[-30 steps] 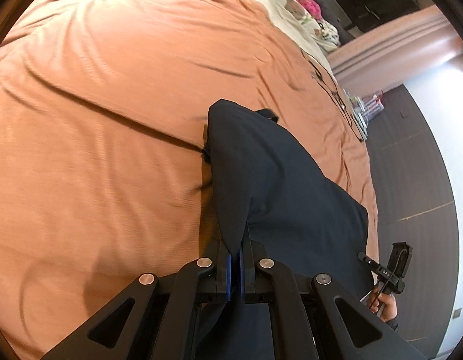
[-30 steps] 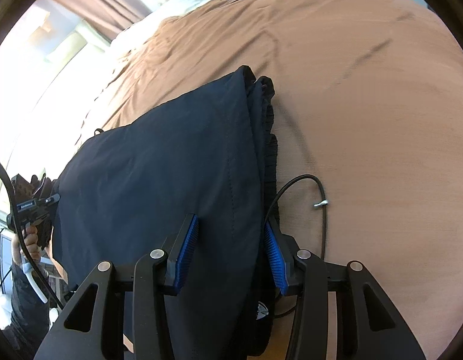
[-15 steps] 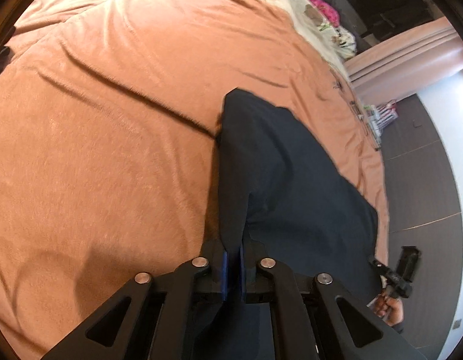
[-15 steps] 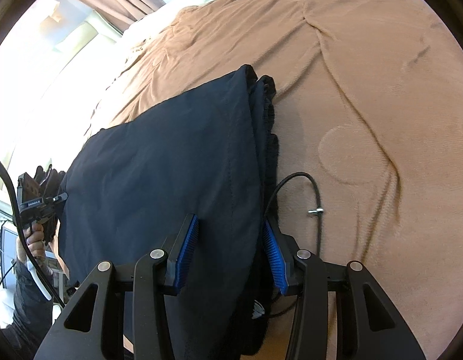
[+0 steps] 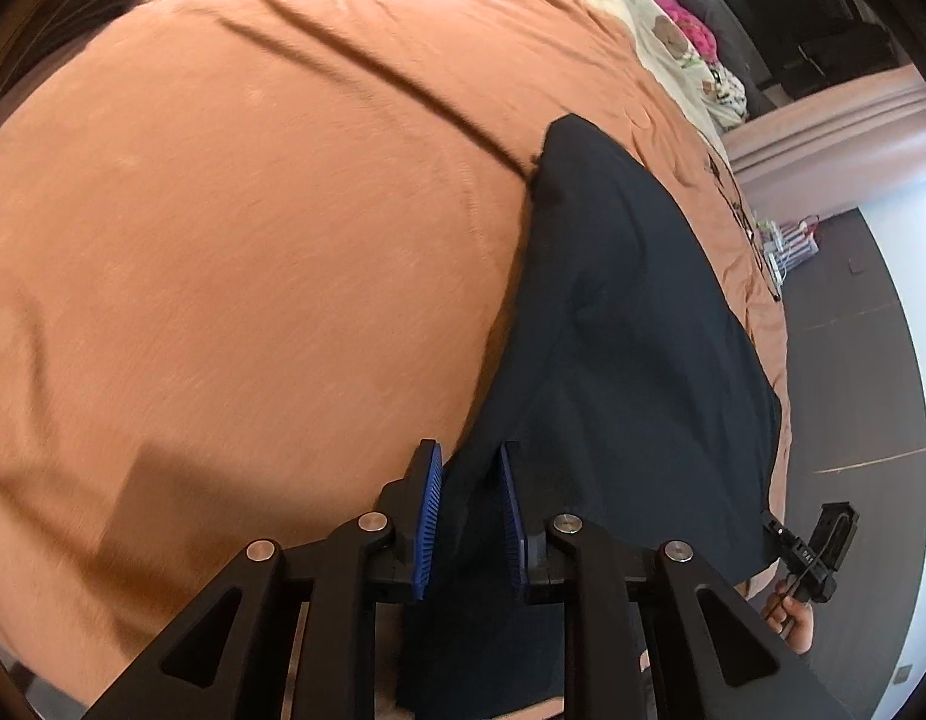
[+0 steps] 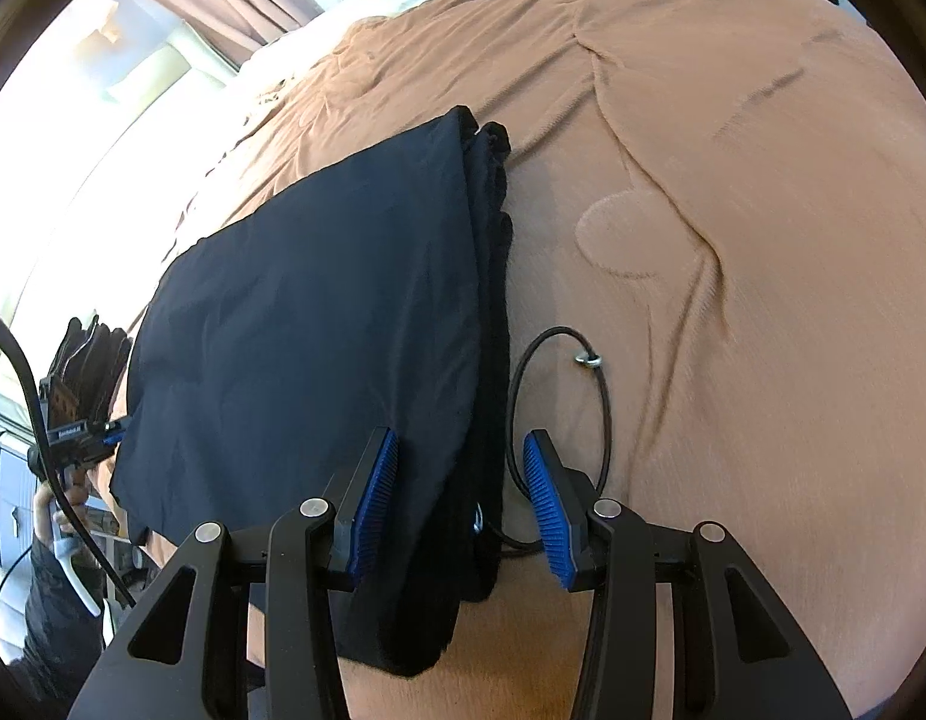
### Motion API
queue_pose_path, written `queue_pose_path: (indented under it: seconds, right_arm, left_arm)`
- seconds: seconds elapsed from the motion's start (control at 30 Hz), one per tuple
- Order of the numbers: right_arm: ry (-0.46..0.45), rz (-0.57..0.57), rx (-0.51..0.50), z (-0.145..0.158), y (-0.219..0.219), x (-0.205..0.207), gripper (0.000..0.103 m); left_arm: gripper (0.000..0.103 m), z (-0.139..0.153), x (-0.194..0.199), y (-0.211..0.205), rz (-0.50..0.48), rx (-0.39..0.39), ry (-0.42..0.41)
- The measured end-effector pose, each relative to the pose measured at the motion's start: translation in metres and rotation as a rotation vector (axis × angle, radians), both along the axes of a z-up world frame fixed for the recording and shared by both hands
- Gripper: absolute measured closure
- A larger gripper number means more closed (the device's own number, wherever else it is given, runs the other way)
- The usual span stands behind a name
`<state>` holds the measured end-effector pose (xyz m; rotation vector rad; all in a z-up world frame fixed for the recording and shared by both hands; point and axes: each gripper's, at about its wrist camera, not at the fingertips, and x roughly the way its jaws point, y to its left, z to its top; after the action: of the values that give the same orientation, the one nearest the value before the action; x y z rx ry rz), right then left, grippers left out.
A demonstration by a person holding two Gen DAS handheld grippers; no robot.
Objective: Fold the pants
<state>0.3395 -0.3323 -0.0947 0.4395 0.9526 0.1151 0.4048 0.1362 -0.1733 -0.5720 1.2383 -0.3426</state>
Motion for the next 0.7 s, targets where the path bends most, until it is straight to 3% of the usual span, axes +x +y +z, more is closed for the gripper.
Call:
queue_pose_path:
  seconds: [0.17, 0.3, 0.6, 0.67, 0.7]
  right_arm:
    - [-0.014, -0.009, 0.010, 0.003, 0.021, 0.000, 0.061]
    - [-0.023, -0.002, 0.019, 0.010, 0.019, -0.015, 0.061]
    - [-0.031, -0.012, -0.005, 0.013, 0.022, -0.031, 0.061]
    - [-0.040, -0.017, -0.022, 0.018, 0.024, -0.035, 0.061]
    - [-0.049, -0.021, -0.032, 0.022, 0.026, -0.037, 0.061]
  left_arm:
    - [0.079, -0.004, -0.025, 0.010, 0.022, -0.055, 0.017]
    - [0.068, -0.005, -0.046, 0.018, 0.051, -0.116, 0.009]
    - [0.062, -0.009, -0.071, 0.013, 0.090, -0.161, -0.015]
    - [0.070, -0.009, -0.069, 0.014, 0.120, -0.175, -0.023]
    - [0.090, -0.009, -0.069, 0.014, 0.126, -0.172, -0.025]
